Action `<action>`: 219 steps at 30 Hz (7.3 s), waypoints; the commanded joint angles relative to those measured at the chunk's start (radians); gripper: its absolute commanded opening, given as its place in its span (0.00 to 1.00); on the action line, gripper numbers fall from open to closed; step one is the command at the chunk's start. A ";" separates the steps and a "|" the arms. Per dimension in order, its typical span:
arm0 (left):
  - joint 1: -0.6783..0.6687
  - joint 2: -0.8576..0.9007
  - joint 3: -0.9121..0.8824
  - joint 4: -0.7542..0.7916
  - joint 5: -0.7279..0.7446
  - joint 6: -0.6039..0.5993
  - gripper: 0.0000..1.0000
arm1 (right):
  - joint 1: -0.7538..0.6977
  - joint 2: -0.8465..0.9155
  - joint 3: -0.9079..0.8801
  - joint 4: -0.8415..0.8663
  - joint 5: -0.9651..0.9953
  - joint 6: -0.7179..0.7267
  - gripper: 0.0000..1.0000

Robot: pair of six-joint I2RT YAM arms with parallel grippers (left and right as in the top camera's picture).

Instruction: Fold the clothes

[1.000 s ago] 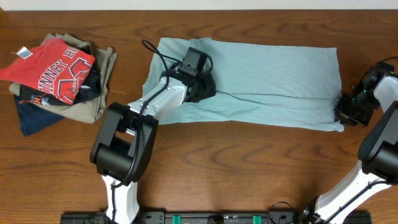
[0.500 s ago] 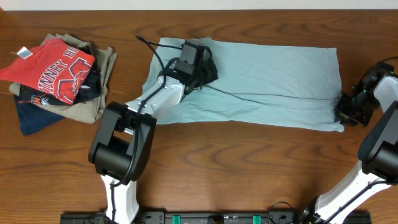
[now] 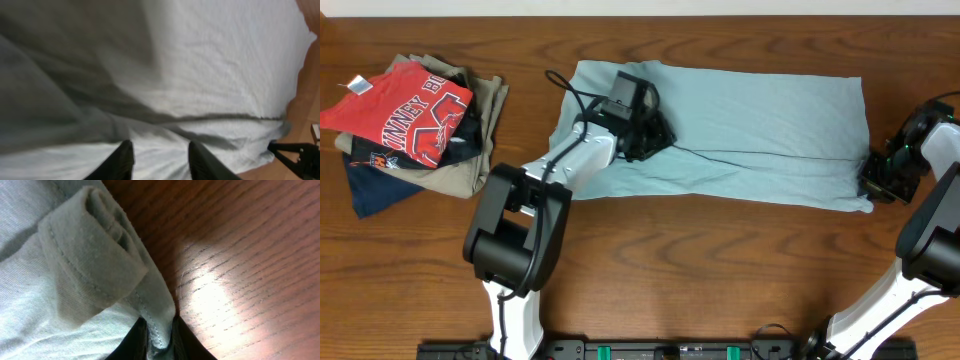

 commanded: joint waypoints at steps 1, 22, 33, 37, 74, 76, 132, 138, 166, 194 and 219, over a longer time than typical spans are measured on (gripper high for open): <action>-0.022 0.011 0.015 -0.014 -0.027 -0.014 0.39 | -0.004 0.025 -0.032 -0.005 0.025 -0.004 0.17; -0.039 0.056 0.015 -0.047 -0.292 -0.029 0.38 | -0.004 0.025 -0.032 -0.010 0.025 -0.004 0.16; -0.033 0.054 0.033 0.021 -0.282 -0.030 0.06 | -0.004 0.025 -0.032 -0.012 0.025 -0.005 0.16; 0.002 0.054 0.055 0.120 -0.251 -0.076 0.06 | -0.004 0.025 -0.033 -0.011 0.026 -0.005 0.16; 0.058 0.055 0.025 -0.419 -0.573 0.142 0.43 | -0.005 0.025 0.092 -0.142 -0.275 -0.170 0.33; 0.058 0.055 0.025 -0.418 -0.573 0.142 0.43 | 0.004 0.025 0.069 -0.136 -0.275 -0.177 0.32; 0.060 0.054 0.027 -0.407 -0.573 0.142 0.48 | -0.034 0.025 0.142 -0.209 -0.369 -0.199 0.37; 0.060 0.046 0.050 -0.407 -0.573 0.142 0.53 | -0.034 0.025 0.045 -0.185 -0.322 -0.199 0.38; -0.113 -0.095 0.096 -0.215 -0.509 0.449 0.69 | -0.122 0.025 0.267 -0.208 0.079 0.018 0.25; 0.385 -0.095 0.051 -0.557 -0.420 0.312 0.77 | -0.068 0.025 0.124 -0.303 -0.037 -0.039 0.42; 0.402 -0.095 -0.150 -0.632 -0.393 0.317 0.41 | -0.069 0.025 -0.024 -0.212 0.025 -0.029 0.14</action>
